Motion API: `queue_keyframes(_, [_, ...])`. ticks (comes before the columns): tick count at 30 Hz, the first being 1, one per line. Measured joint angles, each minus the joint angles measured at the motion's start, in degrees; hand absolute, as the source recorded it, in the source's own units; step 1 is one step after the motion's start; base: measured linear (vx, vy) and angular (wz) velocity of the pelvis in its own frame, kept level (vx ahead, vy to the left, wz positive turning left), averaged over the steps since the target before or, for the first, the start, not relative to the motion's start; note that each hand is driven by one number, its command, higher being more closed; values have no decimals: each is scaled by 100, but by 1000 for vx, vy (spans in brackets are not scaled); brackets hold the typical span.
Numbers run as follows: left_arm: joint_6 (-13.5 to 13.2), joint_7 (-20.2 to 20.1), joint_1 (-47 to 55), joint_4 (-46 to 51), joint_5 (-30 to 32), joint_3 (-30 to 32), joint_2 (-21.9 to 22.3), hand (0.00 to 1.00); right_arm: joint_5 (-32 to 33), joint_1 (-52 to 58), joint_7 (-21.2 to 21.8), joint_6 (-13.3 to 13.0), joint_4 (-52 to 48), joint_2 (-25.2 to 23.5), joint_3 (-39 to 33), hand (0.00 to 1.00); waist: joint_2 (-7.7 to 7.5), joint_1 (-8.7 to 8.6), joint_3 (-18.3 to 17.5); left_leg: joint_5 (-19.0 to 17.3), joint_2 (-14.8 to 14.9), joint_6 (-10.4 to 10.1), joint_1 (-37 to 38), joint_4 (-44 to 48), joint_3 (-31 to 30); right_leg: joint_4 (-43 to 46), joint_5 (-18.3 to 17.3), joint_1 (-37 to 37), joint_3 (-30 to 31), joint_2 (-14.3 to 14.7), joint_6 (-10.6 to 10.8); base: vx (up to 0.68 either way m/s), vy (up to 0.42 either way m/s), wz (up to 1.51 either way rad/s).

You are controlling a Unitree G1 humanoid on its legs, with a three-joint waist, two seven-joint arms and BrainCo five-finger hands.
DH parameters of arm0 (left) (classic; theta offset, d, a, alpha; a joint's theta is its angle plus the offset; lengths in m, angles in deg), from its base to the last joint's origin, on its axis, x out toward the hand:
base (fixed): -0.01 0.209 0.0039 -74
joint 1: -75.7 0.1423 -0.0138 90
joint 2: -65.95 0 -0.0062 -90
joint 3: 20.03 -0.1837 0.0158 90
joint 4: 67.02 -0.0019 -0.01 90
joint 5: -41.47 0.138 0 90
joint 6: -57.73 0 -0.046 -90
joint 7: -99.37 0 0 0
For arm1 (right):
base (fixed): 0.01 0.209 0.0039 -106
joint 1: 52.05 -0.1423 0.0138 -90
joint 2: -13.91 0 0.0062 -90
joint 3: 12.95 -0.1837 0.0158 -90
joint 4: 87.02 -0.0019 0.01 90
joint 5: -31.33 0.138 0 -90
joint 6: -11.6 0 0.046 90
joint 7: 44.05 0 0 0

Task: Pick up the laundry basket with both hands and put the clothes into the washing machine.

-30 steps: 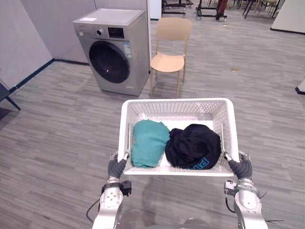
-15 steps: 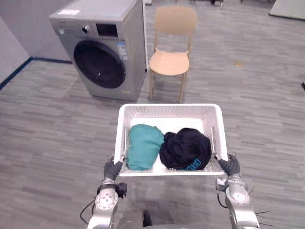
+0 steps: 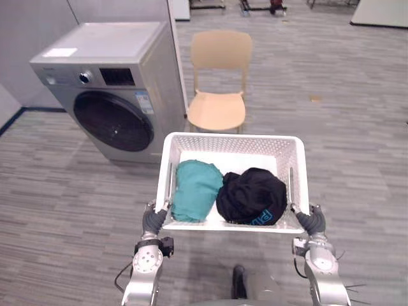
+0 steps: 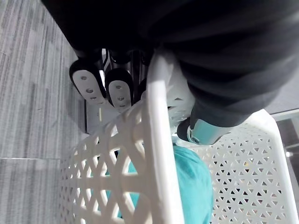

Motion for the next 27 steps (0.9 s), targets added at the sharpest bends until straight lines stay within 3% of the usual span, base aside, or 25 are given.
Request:
queue_keyframes(2, [-42,-6,48,29,-19,-2,11,100,0,-18,-1,-3,-58,9,-10,100,-28,37,0,-257,-151,-10,-310,-1138,194,-319,-14,341,21,-126,86,410,17,-3])
queue_keyframes(3, [-47,-9,44,30,-19,0,22,100,0,-54,-2,-2,-37,27,-21,100,-38,44,2,-218,-425,-90,-390,-2264,101,-421,-72,506,40,-247,190,408,143,-5])
queue_keyframes(4, [-48,-9,43,32,-19,16,55,100,0,-150,0,-2,71,62,-21,100,-61,47,17,-30,-757,-317,-401,-3505,-127,-528,-138,668,102,-390,299,485,187,-12])
queue_keyframes(6, [-46,2,54,34,-18,28,85,100,0,-298,-2,-3,278,131,-22,100,-25,55,4,298,-956,-672,-396,-4802,-411,-686,-199,862,206,-487,457,398,234,-28])
queue_keyframes(7, [-45,8,59,34,-16,38,91,100,3,-358,-1,-8,416,191,-21,100,57,51,-9,432,-946,-800,-407,-5230,-549,-789,-284,1000,289,-452,636,408,296,-56])
queue_keyframes(8, [-24,8,65,11,-14,45,52,100,5,-395,9,-5,568,182,-11,100,62,77,-35,1107,-960,-525,-298,-5138,-567,-855,-358,1211,407,-541,752,505,345,-59])
queue_keyframes(9, [-17,7,79,11,-13,44,53,100,5,-387,13,-5,618,118,7,100,-41,111,-50,1237,-1028,-364,-256,-5042,-554,-890,-372,1277,487,-620,774,439,274,-59])
queue_keyframes(10, [-10,8,64,20,-10,61,-49,100,5,-350,11,-13,635,-6,30,100,-261,155,-110,931,-1173,-131,-416,-4568,-487,-905,-365,1287,532,-866,785,543,328,-33])
queue_keyframes(11, [-11,5,14,28,-10,55,-108,100,5,-367,13,-30,634,-16,3,100,-342,122,-125,514,-1223,-26,-650,-3947,-464,-832,-319,1260,556,-1022,859,459,298,-24])
queue_keyframes(13, [1,4,4,23,-10,46,-95,100,5,-381,25,-29,636,0,-41,100,-361,133,-117,-103,-1239,89,-673,-3368,-260,-235,-331,1074,738,-1236,902,446,336,-34])
queue_keyframes(15, [11,4,6,18,-11,48,-91,100,3,-378,35,-29,636,-43,-43,100,-390,92,-110,-469,-1402,182,-406,-3317,-112,1455,-248,369,957,-1503,1253,427,330,-26])
queue_keyframes(16, [16,5,4,17,-12,47,-169,100,1,-380,38,-29,660,-119,-40,100,-431,0,-92,-614,-1553,251,-121,-3437,-70,2844,-89,-252,1155,-1621,1438,439,236,-2])
queue_keyframes(17, [30,11,19,17,-13,63,-229,100,1,-381,44,-29,746,-156,-4,100,-428,-70,-73,-745,-1633,298,258,-3601,-7,3813,-315,-740,1191,-1592,1114,445,192,-4])
queue_keyframes(18, [33,26,31,18,-14,70,-231,100,1,-382,48,-29,799,-169,10,100,-403,-88,-59,-801,-1634,328,474,-3711,53,4003,-426,-938,1167,-1515,943,455,118,-17])
queue_keyframes(20, [28,40,22,51,-35,133,-226,100,1,-371,56,-30,805,-290,15,100,-293,-145,-27,-901,-1627,300,1190,-4162,145,3601,-689,-1638,922,-1043,551,452,70,-14])
queue_keyframes(22, [23,39,-22,89,-88,172,-227,100,2,-349,47,-30,684,-320,10,100,-313,-168,-16,-985,-1628,207,1474,-4322,167,2887,-678,-2035,769,-760,473,447,11,7])
queue_keyframes(24, [21,45,-137,93,-132,195,-229,100,2,-325,20,-30,487,-317,-16,100,-394,-173,-36,-1104,-1660,4,1765,-4427,166,1427,-175,-2276,671,-482,294,513,-36,35])
queue_keyframes(25, [16,53,-177,55,-137,200,-196,100,4,-317,17,-33,473,-245,-20,100,-345,-259,-14,-1172,-1661,-114,1948,-4451,-32,1278,486,-2191,713,-337,165,524,-52,39])
queue_keyframes(26, [17,79,-169,66,-137,210,-84,100,4,-337,21,-32,465,-145,-16,100,-186,-253,-48,-1120,-1552,-206,2031,-4521,-207,1282,439,-2098,650,-264,120,529,-66,21])
queue_keyframes(27, [16,108,-207,69,-143,245,-61,100,4,-378,30,-30,426,-136,0,100,-172,-170,-51,-962,-1505,-401,2040,-4521,-288,1460,319,-2120,643,-268,48,611,-119,1])
